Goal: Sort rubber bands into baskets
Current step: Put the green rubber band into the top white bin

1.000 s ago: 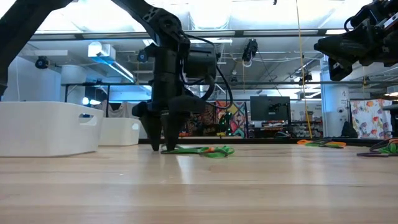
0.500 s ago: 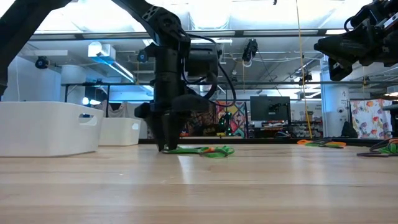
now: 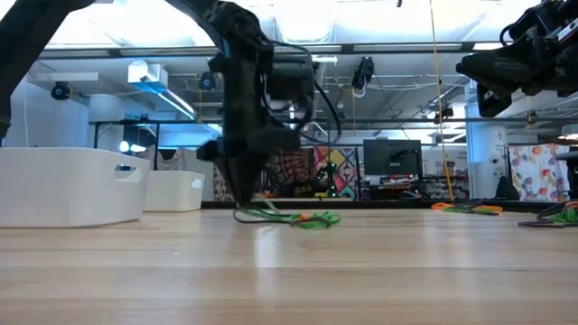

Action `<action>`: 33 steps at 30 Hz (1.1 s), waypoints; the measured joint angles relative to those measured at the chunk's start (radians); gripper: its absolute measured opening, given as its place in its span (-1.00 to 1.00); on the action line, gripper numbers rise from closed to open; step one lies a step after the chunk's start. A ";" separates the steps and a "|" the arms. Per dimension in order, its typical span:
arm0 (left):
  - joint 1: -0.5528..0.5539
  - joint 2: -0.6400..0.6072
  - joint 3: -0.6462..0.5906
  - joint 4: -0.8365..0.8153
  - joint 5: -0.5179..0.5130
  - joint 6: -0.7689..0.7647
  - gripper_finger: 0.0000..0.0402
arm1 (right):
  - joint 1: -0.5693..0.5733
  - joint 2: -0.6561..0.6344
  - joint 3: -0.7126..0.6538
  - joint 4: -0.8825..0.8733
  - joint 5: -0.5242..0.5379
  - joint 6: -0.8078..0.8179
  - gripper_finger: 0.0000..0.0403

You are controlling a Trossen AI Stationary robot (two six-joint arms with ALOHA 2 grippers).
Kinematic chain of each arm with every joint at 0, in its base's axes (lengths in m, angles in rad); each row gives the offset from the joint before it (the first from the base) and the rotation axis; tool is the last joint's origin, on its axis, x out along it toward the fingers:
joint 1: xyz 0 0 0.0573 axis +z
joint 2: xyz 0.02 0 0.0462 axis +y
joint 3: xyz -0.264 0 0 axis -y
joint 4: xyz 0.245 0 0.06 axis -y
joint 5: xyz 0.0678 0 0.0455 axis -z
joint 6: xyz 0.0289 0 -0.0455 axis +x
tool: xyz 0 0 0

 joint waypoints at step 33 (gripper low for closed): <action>0.813 -0.277 -0.049 -0.264 -0.355 0.365 -1.00 | 0.000 0.000 0.000 0.000 0.000 0.000 -0.83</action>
